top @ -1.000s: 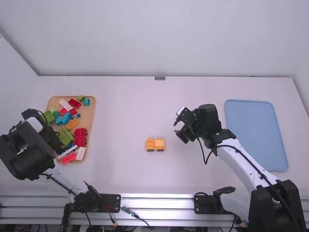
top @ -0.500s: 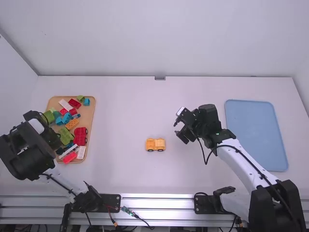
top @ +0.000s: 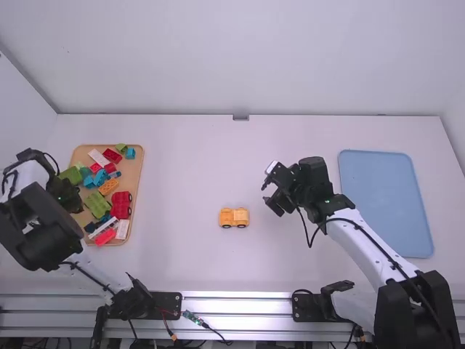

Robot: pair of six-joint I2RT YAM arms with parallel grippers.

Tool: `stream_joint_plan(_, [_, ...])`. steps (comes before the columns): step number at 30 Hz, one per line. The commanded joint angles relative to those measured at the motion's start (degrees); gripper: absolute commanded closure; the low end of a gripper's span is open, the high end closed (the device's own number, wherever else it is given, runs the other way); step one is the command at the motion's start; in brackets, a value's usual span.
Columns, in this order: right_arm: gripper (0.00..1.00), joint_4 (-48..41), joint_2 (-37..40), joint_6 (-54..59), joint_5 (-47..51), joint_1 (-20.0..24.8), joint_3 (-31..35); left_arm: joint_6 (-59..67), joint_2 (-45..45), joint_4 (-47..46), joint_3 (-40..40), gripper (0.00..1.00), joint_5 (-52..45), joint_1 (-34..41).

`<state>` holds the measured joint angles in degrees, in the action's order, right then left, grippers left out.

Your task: Assemble lego blocks to make yellow taxi

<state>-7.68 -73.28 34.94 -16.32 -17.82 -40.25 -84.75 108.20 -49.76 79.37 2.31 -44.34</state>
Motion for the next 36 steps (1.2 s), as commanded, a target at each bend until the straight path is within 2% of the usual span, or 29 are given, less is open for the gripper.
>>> stream_joint_plan(1, [0.01, -0.1, 0.6, -0.1, -0.2, 0.2, -0.2, 3.7, -0.4, -2.2, 2.8, 0.98, -3.0, 1.1])
stream_joint_plan(5, [0.01, -0.1, 0.6, -0.2, -0.3, 0.2, -0.2, 1.5, -2.1, -5.7, 2.7, 0.98, -3.1, 4.3])
stream_joint_plan(8, [0.01, -0.1, 0.6, -0.2, -0.3, 0.2, -0.2, 0.6, -5.0, -4.5, -0.3, 0.98, -2.6, 8.2])
stream_joint_plan(13, [0.01, -0.1, 0.6, -0.2, -0.2, 0.2, -0.2, -2.8, -12.7, 1.9, -9.7, 0.98, -0.3, 18.2])
stream_joint_plan(22, [0.01, -0.1, 0.6, -0.3, -0.3, 0.1, -0.2, -9.2, -23.1, 6.3, -21.5, 0.98, 2.7, 36.0])
stream_joint_plan(30, [0.01, -0.3, 0.6, -0.7, -0.4, 0.1, -0.2, -20.3, -22.1, 9.4, -26.9, 0.98, 2.3, 51.4])
stream_joint_plan(36, [0.01, -0.2, 0.6, -1.3, -0.3, 0.1, -0.2, -22.6, -20.4, 11.5, -27.2, 0.98, 3.2, 57.1])
